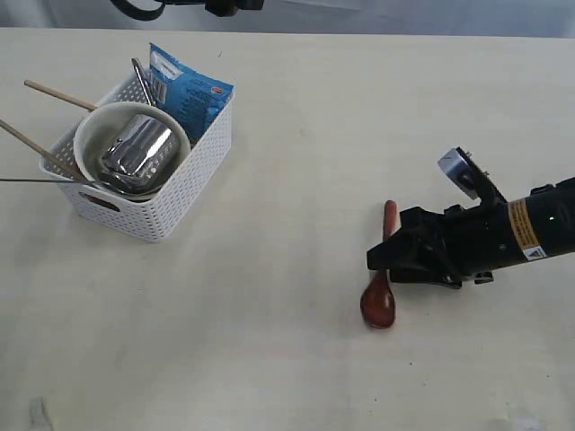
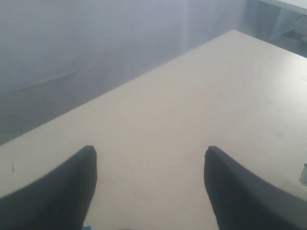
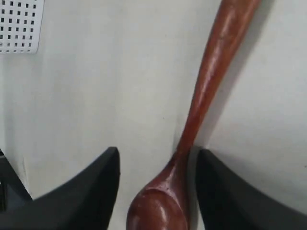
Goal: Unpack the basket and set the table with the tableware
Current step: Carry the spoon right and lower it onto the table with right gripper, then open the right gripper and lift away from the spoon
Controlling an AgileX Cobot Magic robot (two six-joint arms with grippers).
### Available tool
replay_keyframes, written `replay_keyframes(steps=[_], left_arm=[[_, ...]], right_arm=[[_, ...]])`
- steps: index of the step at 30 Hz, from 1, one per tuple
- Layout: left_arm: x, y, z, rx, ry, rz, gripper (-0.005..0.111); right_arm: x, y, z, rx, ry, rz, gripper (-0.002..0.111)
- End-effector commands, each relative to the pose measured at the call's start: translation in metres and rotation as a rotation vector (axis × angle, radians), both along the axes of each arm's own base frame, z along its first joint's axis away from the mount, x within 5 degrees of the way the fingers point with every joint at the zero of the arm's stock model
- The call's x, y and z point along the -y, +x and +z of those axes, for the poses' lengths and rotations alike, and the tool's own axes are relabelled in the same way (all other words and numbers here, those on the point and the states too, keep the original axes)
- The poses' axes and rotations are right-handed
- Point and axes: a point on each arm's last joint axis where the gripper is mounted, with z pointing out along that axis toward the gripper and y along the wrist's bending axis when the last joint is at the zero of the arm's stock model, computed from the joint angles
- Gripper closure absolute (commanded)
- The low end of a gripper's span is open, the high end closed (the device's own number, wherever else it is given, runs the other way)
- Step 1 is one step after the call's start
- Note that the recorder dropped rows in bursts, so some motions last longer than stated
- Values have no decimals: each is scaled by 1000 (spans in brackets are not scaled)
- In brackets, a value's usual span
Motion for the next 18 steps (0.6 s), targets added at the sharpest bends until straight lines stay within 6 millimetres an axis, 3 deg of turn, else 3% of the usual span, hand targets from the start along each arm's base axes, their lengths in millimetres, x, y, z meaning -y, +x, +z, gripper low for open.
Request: replay_keyframes(steps=[1,6,10,14,18], left_arm=[[-1,-1,0,5,9,-2,45],[-1,-1,0,5,9,-2,45],[-1,-1,0,10,15,-5,45],[-1,-1,0,13,21,-8,45],[-1,-1,0,15,24,-9,45]], right_arm=[[5,1,-5,26,-91,-5,59],[8,8,-5,48,-131,-24,59],[8,19,7,106,-127,-37,59],[8,30,33,221,-124,-49,59],[14,34,72,396,-193,-110,59]])
